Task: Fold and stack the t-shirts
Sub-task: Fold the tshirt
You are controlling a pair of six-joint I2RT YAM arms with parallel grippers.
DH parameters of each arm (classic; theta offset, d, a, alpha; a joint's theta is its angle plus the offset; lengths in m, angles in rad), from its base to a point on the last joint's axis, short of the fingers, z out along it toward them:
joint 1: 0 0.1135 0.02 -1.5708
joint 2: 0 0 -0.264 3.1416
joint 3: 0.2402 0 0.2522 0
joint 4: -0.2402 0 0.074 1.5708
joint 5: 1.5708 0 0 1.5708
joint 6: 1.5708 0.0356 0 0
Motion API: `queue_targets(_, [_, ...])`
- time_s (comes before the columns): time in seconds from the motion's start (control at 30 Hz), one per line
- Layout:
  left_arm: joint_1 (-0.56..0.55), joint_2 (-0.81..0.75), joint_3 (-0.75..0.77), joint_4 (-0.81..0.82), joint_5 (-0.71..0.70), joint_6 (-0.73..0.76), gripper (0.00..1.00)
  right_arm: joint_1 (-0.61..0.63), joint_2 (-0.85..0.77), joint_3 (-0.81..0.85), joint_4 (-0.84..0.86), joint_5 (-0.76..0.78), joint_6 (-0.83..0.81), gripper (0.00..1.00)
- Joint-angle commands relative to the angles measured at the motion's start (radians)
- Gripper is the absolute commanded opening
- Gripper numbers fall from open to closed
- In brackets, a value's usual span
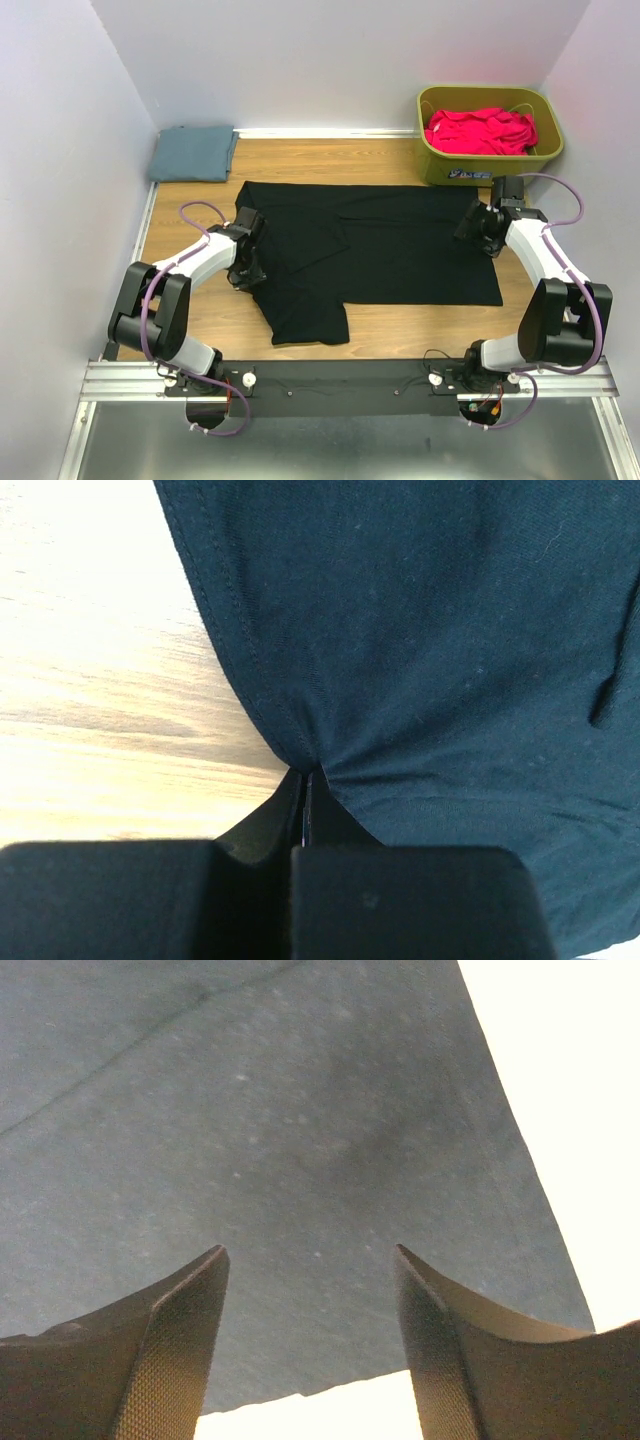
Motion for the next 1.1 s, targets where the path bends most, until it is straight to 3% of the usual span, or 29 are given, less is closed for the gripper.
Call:
queue_targets(0.0, [-0.008, -0.021, 0.034, -0.040, -0.027, -0.003, 0.00, 0.005, -0.018, -0.005, -0.075, 0.078, 0.013, 0.75])
queue_targets(0.13, [-0.008, -0.037, 0.063, -0.044, -0.028, 0.014, 0.00, 0.000, -0.021, 0.002, -0.163, 0.210, 0.054, 0.87])
queue_targets(0.43, [-0.006, -0.087, 0.048, 0.043, 0.013, 0.067, 0.00, -0.065, 0.020, -0.050, -0.264, 0.249, 0.146, 0.88])
queue_targets(0.7, [-0.006, -0.132, -0.020, 0.150, 0.044, 0.112, 0.00, -0.286, 0.000, -0.186, -0.266, 0.198, 0.209, 0.77])
queue_targets(0.87, [-0.006, -0.153, -0.018, 0.131, 0.013, 0.126, 0.00, -0.311, 0.017, -0.177, -0.270, 0.184, 0.226, 0.64])
queue_targets(1.07, [-0.005, -0.150, -0.024, 0.135, 0.016, 0.142, 0.00, -0.332, 0.010, -0.197, -0.235, 0.204, 0.226, 0.59])
